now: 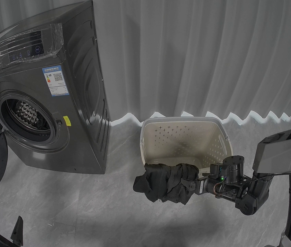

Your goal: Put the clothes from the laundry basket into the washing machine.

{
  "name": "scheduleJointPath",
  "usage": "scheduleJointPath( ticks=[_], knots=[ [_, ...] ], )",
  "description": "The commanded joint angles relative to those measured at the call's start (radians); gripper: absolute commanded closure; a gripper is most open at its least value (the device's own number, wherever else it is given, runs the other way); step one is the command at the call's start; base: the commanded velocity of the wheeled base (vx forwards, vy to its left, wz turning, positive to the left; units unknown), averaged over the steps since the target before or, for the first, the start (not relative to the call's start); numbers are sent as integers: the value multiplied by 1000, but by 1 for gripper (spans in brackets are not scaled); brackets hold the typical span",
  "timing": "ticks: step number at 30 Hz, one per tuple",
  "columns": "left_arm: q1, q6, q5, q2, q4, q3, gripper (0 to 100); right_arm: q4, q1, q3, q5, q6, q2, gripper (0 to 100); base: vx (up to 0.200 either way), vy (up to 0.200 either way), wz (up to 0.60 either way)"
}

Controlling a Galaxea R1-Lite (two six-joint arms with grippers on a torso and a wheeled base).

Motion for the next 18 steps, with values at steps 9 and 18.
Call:
scheduleJointPath(
  ticks=[9, 18],
  knots=[
    [1, -1, 0, -15, -2, 16, 0, 7, -36, -138, 0, -2, 89, 0, 0, 0, 0],
    [1, -1, 0, -16, 0, 16, 0, 8, -40, -165, 0, -2, 115, 0, 67, 0, 0]
  ],
)
